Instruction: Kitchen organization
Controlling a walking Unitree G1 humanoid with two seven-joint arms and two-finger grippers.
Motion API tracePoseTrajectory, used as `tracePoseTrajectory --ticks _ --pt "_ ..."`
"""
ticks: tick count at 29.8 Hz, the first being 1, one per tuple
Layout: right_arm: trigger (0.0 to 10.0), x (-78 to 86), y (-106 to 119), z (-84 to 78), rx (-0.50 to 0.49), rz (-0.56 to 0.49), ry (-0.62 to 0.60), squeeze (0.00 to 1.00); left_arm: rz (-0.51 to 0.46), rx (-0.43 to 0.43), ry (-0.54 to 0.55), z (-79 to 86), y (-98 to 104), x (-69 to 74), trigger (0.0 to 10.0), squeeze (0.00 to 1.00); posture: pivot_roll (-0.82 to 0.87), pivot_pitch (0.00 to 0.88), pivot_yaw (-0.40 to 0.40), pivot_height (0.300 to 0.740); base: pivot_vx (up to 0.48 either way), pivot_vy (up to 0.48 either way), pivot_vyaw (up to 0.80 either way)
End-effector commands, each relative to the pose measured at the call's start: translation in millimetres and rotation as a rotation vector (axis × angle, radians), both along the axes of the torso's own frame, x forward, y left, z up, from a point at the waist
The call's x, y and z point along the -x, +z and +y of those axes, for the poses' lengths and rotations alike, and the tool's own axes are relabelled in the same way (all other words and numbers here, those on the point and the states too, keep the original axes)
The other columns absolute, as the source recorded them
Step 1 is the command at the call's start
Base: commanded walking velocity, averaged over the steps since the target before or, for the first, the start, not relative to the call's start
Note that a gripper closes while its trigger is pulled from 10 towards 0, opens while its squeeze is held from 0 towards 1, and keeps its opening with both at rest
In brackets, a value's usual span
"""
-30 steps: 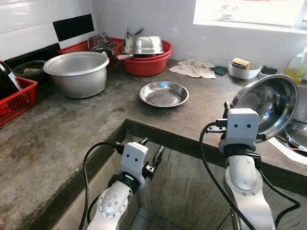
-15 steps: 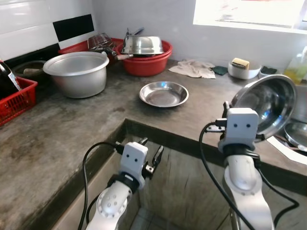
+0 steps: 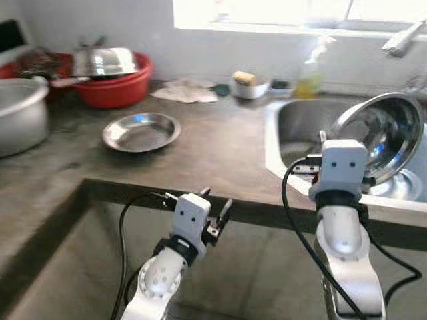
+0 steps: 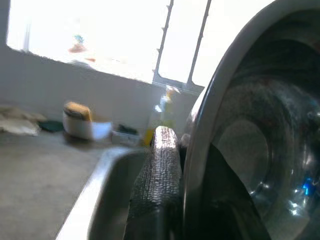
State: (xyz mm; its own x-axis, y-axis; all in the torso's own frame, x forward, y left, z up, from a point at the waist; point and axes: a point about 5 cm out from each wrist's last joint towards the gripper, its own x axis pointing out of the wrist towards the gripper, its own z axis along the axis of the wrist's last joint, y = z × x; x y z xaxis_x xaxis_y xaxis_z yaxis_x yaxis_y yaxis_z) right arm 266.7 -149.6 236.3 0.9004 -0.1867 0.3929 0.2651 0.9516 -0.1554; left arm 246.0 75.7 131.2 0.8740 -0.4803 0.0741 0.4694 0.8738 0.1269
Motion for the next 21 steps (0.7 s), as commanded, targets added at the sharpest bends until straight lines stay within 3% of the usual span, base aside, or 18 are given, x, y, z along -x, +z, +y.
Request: tracePoseTrajectory --ticks 1,19,21 --pt "10.0 0.7 5 0.1 0.001 -0.01 0.008 0.0 -0.015 0.007 0.004 0.5 4 -1.1 10.0 0.0 0.01 0.0 -0.006 0.74 0.255 0.0 0.0" --pt "10.0 -6.3 3 -3.7 -0.011 0.036 0.025 0.0 -0.007 0.021 0.019 2.0 4 -2.4 10.0 0.0 0.01 0.001 -0.008 0.74 0.0 0.0 0.0" --pt "10.0 -12.7 -1 -17.5 -0.042 0.086 -0.029 0.0 -0.003 0.019 0.02 2.4 4 -1.7 10.0 0.0 0.01 0.009 -0.008 0.74 0.0 0.0 0.0"
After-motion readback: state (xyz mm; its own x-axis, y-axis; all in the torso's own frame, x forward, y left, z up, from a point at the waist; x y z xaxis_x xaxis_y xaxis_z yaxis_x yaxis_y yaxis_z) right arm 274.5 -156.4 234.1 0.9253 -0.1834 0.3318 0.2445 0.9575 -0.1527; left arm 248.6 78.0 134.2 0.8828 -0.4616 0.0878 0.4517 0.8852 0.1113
